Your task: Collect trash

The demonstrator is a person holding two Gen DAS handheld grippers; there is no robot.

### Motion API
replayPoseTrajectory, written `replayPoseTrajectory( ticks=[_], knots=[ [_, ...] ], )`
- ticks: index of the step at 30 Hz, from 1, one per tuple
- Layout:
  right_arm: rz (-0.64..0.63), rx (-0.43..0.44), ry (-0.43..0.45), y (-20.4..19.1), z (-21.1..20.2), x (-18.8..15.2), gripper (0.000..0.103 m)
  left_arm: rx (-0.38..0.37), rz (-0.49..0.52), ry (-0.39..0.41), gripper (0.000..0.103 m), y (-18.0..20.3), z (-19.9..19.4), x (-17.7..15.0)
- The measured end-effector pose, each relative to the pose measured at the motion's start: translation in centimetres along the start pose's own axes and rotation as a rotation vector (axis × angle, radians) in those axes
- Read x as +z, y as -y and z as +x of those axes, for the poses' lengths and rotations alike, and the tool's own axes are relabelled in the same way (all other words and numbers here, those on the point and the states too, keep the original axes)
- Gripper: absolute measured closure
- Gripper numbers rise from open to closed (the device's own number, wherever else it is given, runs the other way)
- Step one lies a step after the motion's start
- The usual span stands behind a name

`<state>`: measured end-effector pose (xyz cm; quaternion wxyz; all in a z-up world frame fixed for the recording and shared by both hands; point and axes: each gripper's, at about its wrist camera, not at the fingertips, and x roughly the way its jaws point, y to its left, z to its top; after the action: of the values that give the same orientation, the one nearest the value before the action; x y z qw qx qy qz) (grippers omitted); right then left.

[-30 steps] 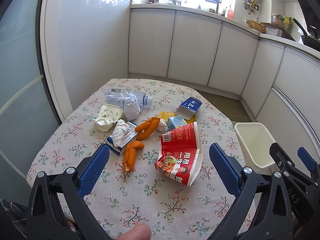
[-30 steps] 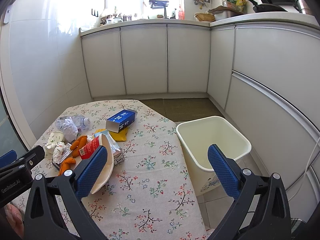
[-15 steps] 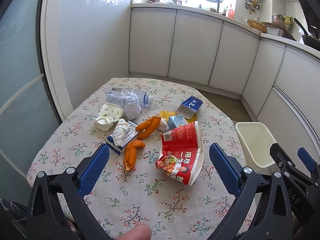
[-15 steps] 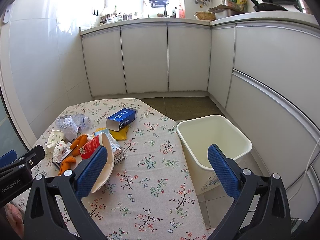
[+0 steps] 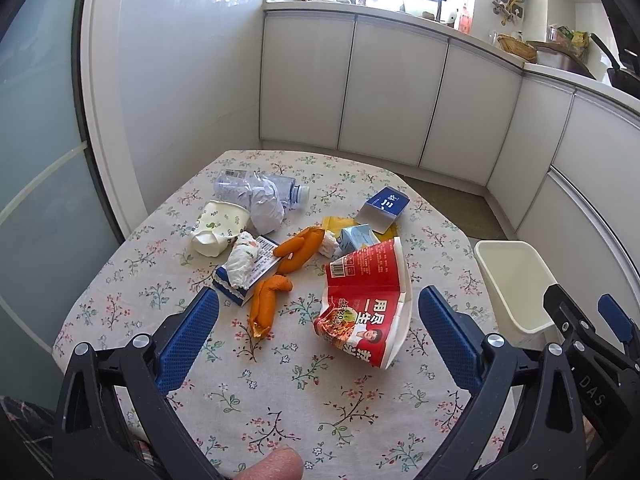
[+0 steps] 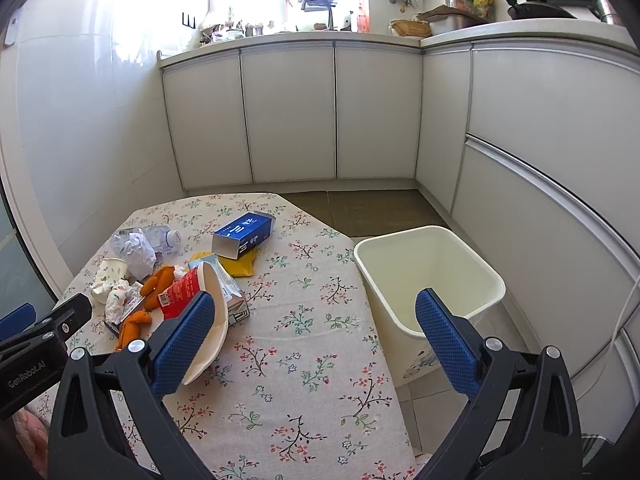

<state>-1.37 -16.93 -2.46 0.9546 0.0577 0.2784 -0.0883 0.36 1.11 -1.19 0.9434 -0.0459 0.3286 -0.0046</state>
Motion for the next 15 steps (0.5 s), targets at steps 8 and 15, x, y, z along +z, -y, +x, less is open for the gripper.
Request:
replayPoseTrajectory(
  ticks=[8,15],
  knots=[
    [0.030,0.010,-0.060,-0.1,1.2,0.6,0.005,0.003,-0.018,-0.034,0.007,-0.6,1.3,0.5],
    [0.079,0.054,-0.157,-0.8,3.8,3.3,0.005,0.007,-0.070,-0.086,0.007,-2.2,4.0,3.5]
  ],
)
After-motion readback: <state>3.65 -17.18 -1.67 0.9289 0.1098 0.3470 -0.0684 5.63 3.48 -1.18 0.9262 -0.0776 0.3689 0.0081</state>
